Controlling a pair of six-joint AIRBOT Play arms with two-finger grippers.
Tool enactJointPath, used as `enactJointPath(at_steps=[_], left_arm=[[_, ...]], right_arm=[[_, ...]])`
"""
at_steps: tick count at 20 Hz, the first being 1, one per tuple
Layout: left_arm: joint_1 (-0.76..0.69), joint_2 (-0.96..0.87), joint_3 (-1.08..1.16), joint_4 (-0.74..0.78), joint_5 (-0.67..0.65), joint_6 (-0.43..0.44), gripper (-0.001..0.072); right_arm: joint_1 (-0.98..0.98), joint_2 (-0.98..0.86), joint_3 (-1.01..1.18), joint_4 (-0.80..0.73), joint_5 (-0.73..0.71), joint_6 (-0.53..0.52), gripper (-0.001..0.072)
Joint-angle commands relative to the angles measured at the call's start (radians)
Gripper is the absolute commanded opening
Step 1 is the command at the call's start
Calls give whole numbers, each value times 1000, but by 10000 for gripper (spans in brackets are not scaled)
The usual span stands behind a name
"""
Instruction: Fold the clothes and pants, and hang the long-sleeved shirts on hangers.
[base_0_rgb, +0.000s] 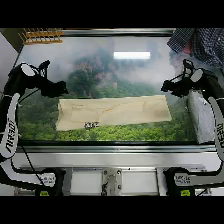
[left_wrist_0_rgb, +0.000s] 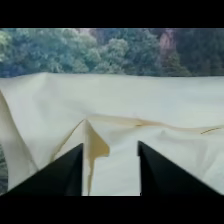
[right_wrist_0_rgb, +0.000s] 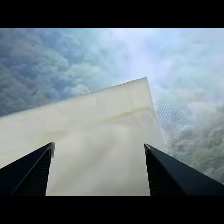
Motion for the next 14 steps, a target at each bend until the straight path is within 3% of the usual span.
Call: enactJointPath(at_steps=[1,2,9,12,14], left_arm=[[-21,49,-64,-21,72,-8,87],[-36,79,-117,-23,96,-8,8],[-211,158,-381,-209,221,-8,8],[-288,158,-395,-217,275,-8,8],[-322,157,-395,-232,298,-10,8]], right_arm=[[-90,2,-29,26,111,-189,615],[-135,2,-64,34,130,-219,615],[-360,-105,-204,324,135,-464,612],[-339,-162,-203,417,144,-525,492],[-312,-192,-203,473,151,-537,492]])
